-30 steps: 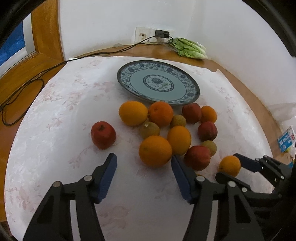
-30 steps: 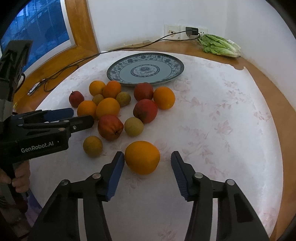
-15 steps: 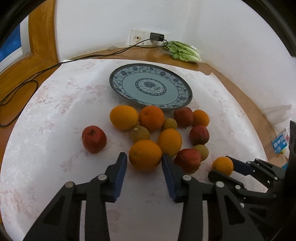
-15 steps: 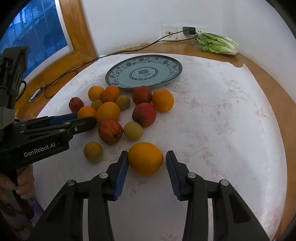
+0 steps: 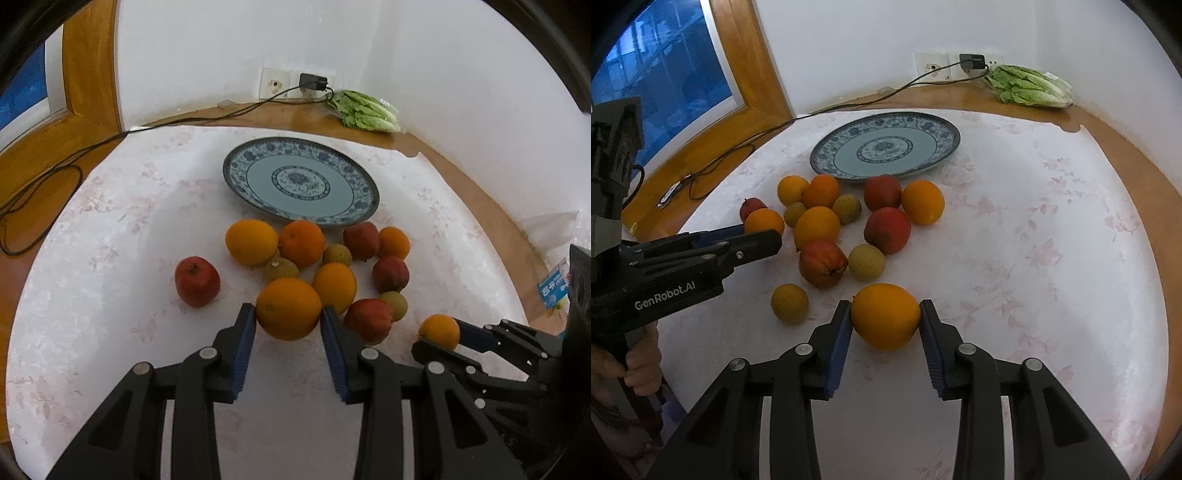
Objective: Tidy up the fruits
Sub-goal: 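Carry the orange in the left gripper onto the blue-and-white plate while the right gripper carries its orange there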
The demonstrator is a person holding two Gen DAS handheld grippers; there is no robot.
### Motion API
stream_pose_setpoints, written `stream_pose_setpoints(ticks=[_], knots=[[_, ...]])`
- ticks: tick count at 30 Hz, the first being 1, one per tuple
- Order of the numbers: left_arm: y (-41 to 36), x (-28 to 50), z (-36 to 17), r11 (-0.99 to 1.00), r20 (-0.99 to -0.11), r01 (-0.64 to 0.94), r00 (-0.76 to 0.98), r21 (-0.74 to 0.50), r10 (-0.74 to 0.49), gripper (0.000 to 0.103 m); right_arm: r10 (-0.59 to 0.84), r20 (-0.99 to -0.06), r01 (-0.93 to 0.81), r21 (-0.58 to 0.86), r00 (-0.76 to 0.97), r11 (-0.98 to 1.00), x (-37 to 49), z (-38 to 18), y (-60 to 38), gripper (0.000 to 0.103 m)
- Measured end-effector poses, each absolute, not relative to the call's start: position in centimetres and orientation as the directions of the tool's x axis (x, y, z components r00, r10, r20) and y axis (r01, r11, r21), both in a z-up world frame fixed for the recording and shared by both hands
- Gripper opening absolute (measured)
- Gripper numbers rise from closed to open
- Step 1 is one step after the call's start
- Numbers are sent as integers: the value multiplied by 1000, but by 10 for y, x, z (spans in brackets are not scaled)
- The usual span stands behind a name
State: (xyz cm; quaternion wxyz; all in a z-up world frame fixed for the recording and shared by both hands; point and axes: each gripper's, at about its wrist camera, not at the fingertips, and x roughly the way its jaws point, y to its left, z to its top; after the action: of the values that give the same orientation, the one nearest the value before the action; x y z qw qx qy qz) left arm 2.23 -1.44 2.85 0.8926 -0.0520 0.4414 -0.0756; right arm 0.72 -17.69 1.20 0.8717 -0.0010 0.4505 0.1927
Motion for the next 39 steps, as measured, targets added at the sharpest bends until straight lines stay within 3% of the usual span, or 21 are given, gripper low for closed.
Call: stream_pose_setpoints(ticks=[16,39], knots=[[-12,29,66,982,-767,104,612,-161,-190,38,393,-763,-399,193,514,897,11,50,-175,37],[-7,86,95,981,-756,62,629,-183,-180,38,408,-762,-415,201,503,887,82,90,-172,38]])
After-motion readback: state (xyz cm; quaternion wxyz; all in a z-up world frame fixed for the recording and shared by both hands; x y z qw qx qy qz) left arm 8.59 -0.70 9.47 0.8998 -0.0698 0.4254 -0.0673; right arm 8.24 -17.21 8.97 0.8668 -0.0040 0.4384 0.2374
